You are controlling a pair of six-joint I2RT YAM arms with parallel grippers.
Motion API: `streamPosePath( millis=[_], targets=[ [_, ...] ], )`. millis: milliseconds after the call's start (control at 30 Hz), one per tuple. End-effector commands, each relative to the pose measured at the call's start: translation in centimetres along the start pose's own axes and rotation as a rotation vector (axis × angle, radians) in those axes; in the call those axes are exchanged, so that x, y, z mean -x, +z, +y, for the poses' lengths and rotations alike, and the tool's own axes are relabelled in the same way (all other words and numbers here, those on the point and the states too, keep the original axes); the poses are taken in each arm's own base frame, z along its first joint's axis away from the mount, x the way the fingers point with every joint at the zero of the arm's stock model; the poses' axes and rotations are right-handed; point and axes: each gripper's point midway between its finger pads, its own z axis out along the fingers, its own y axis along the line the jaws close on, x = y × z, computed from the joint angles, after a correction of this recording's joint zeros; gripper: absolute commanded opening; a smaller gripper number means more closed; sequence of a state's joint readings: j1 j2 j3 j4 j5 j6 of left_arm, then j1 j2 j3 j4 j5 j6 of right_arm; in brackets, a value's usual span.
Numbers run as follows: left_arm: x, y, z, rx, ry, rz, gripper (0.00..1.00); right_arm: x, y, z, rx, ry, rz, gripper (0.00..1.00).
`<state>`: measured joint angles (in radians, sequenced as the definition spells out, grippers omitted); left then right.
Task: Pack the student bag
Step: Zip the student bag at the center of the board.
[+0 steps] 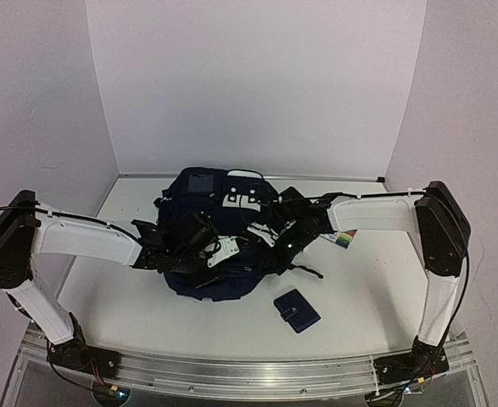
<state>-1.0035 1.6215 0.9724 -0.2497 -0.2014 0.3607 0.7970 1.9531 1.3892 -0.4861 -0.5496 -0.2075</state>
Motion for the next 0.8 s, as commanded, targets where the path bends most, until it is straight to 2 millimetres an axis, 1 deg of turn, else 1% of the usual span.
streamPosePath(
  millis=[0, 100, 267, 367, 433, 500, 533, 567, 633, 667, 733, 767],
  targets=[
    [-1.9, -1.6, 1.5, 0.075, -0.022, 0.049, 0.0, -1.3, -2.3, -2.2, -0.069, 0.031, 0.003, 0.0],
    [-3.0, -2.6, 1.5, 0.084, -0.02, 0.065, 0.0, -1.9, -3.2, -3.3, -0.096, 0.042, -0.002, 0.0],
    [-5.1, -4.0, 2.0, 0.119, -0.012, 0.111, 0.0, -1.9, -4.6, -5.2, -0.144, 0.058, -0.019, 0.0],
    [-6.0, -4.9, 2.5, 0.153, -0.013, 0.142, 0.0, -1.2, -5.2, -5.9, -0.157, 0.066, -0.039, 0.0],
    [-6.3, -5.6, 2.8, 0.164, -0.023, 0.152, 0.0, -0.4, -5.5, -5.8, -0.149, 0.074, -0.058, 0.0],
    [-6.0, -6.5, 2.8, 0.153, -0.044, 0.133, 0.02, 0.5, -5.7, -5.2, -0.117, 0.092, -0.083, 0.0],
    [-5.7, -6.9, 2.7, 0.144, -0.055, 0.116, 0.04, 0.8, -5.7, -5.0, -0.099, 0.103, -0.09, 0.0],
    [-5.2, -7.4, 2.6, 0.135, -0.063, 0.095, 0.1, 1.1, -5.7, -4.7, -0.084, 0.112, -0.097, 0.0],
    [-3.9, -8.1, 1.7, 0.102, -0.065, 0.033, 0.27, 1.6, -5.6, -4.2, -0.051, 0.124, -0.106, 0.0],
    [-3.1, -8.3, 1.3, 0.089, -0.063, 0.001, 0.34, 1.7, -5.5, -3.8, -0.037, 0.128, -0.109, 0.0],
    [-1.7, -8.3, 0.7, 0.083, -0.056, -0.043, 0.41, 1.9, -5.3, -3.3, -0.017, 0.128, -0.108, 0.0],
    [-1.1, -8.2, 0.5, 0.08, -0.049, -0.055, 0.42, 1.9, -5.1, -3.1, -0.009, 0.129, -0.106, 0.0]
  ],
)
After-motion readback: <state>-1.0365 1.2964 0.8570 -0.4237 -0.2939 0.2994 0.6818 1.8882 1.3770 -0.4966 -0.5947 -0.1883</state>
